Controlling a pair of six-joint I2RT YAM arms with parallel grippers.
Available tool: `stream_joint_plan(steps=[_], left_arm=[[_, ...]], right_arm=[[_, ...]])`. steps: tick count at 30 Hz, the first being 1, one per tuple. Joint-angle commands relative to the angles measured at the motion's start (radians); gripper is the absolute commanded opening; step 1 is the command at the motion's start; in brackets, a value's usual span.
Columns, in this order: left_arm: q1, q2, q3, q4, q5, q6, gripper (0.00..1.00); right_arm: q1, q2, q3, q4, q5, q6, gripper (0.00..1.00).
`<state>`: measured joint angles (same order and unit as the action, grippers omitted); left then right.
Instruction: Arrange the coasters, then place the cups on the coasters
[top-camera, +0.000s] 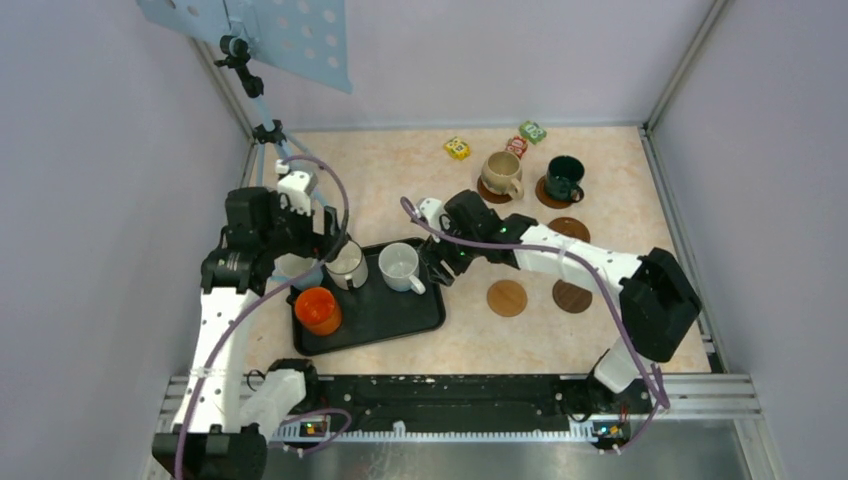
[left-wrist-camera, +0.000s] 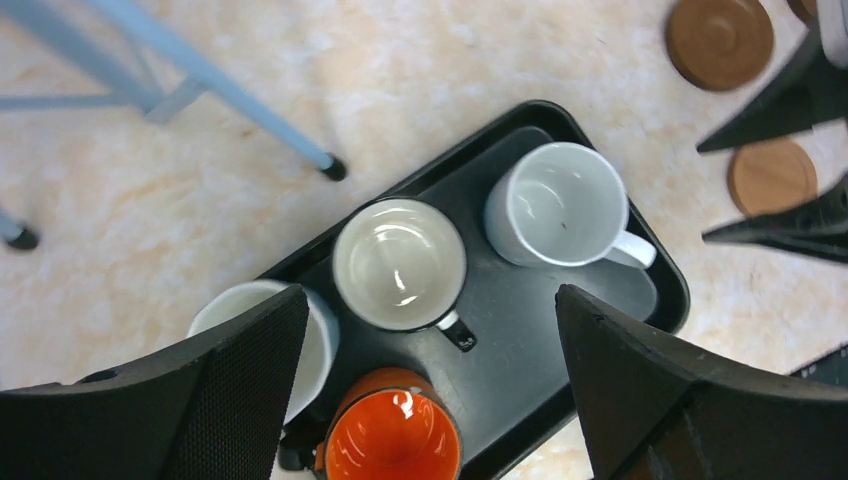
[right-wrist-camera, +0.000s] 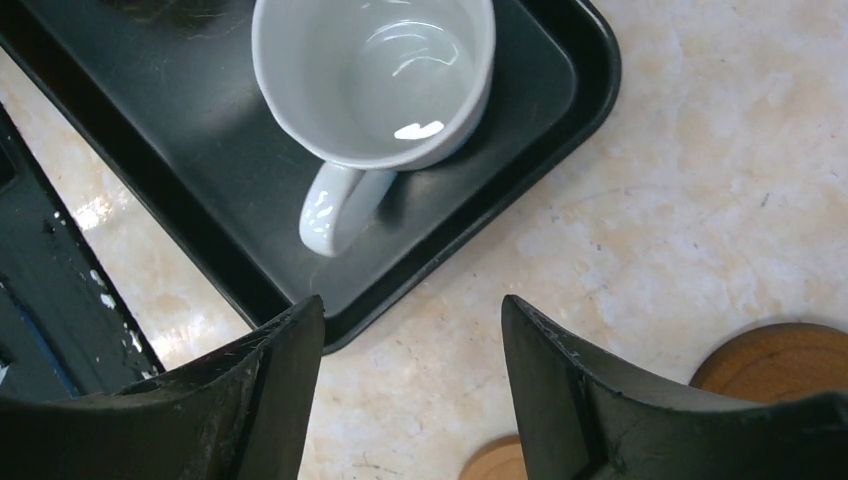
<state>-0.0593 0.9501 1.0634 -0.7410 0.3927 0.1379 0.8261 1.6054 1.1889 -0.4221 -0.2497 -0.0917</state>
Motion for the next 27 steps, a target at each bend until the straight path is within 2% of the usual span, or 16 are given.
stream_joint_plan(steps=[1,10,18,24,27], left_arm=[[0.130,-0.052,-0.032,0.076,0.044,-0.080,0.99],[0.197,-0.040,-0.030,0.088,0.081,-0.099,0.99],[0.208,-0.063,-0.050,0.100,0.078,-0.099,0.99],[0.210,-0.070,-0.062,0.108,0.064,-0.100,0.99],[0.209,-0.068,-0.065,0.109,0.067,-0.098,0.99]], right_arm=[[0.079,0.055,0.039,0.041,0.117,0.055,0.64],[0.151,0.171,0.118,0.045,0.146,0.113,0.61],[0.156,0.264,0.180,0.046,0.201,0.135,0.46],[0.154,0.298,0.188,0.060,0.186,0.129,0.38],[0.154,0.295,0.176,0.083,0.176,0.121,0.25]])
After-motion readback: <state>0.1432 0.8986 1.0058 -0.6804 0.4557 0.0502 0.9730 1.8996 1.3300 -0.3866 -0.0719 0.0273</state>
